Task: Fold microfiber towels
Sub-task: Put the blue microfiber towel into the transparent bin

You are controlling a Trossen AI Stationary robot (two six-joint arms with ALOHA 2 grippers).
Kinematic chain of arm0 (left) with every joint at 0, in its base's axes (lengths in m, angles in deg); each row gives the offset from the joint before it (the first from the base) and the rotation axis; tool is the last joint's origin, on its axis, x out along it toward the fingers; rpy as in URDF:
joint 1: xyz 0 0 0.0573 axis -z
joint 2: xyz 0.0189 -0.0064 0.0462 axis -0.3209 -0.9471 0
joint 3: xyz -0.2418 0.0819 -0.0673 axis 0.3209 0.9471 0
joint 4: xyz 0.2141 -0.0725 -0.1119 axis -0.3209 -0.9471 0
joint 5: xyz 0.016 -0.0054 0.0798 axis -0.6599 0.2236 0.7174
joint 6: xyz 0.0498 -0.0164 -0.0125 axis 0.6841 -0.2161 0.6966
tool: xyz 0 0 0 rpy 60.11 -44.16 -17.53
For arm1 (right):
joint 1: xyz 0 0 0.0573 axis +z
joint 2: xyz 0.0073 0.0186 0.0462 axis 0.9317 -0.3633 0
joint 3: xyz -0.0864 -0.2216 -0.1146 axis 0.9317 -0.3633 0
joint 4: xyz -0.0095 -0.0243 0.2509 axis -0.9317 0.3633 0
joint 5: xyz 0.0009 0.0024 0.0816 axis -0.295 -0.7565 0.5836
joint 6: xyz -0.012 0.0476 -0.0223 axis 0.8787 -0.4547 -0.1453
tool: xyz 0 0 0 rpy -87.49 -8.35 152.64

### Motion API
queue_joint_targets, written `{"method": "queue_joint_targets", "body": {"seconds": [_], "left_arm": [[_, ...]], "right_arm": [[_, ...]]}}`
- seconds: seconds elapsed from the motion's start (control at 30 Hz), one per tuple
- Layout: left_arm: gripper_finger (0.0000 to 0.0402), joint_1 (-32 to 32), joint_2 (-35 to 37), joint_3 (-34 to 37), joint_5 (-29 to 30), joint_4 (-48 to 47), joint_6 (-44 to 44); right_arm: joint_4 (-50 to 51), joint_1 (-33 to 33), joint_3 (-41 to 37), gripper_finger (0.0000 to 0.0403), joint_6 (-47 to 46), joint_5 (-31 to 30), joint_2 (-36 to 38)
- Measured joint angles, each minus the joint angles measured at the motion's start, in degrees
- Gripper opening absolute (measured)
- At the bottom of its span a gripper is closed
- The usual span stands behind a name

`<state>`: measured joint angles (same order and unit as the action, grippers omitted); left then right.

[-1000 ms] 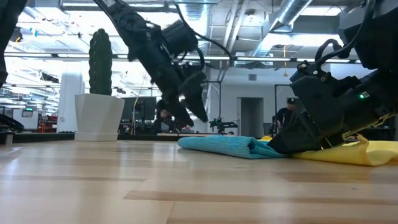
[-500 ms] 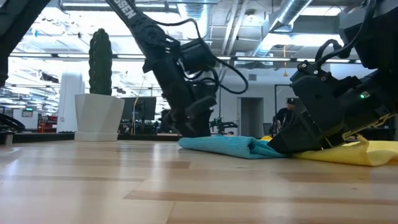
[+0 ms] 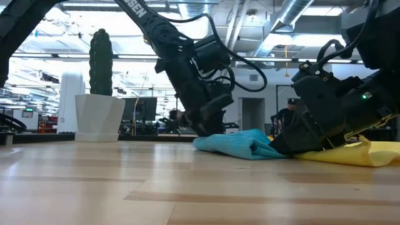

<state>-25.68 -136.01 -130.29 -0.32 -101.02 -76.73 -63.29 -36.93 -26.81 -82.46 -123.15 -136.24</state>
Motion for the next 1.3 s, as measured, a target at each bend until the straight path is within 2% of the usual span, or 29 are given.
{"method": "queue_joint_targets", "body": {"seconds": [0.17, 0.23, 0.33, 0.43, 0.57, 0.67, 0.83, 1.03, 1.3], "left_arm": [[0.0029, 0.04, -0.04, 0.00, -3.95, 0.22, -2.36], [0.0012, 0.02, 0.04, 0.00, -5.07, 0.03, -5.77], [0.0009, -0.21, 2.74, 0.19, -7.74, -3.21, -8.91], [0.0005, 0.17, 7.11, 0.94, -8.20, -11.45, -10.71], [0.0003, 0.92, 12.60, 0.55, -2.64, -16.31, -11.31], [0.0002, 1.78, 13.44, 0.65, -0.01, -18.74, -12.83], [0.0003, 3.85, 15.47, 0.46, 1.92, -20.32, -17.59], [0.0002, 7.72, 19.25, 0.46, 1.28, -21.23, -24.41], [0.0002, 16.47, 26.34, 0.37, 1.99, -24.41, -36.61]], "right_arm": [[0.03, 0.00, 0.00, 0.0022, -0.02, 0.00, 0.00], [0.13, 0.00, 0.00, 0.0025, -0.06, 0.06, 0.00], [0.75, 0.47, -0.02, 0.0025, -0.19, 1.59, 1.70], [1.82, 1.12, -0.11, 0.0021, 2.72, 4.24, 4.22], [7.78, 1.19, -0.17, 0.0019, 4.93, 3.86, 9.03], [11.90, 0.94, -0.54, 0.0025, 5.73, 3.18, 12.37], [13.78, 1.36, -3.12, 0.0034, 8.99, 2.54, 19.56], [19.62, 0.61, -5.10, 0.0027, 11.76, 1.02, 27.52], [20.21, -1.14, -7.63, 0.0025, 13.38, 0.18, 31.12]]}}
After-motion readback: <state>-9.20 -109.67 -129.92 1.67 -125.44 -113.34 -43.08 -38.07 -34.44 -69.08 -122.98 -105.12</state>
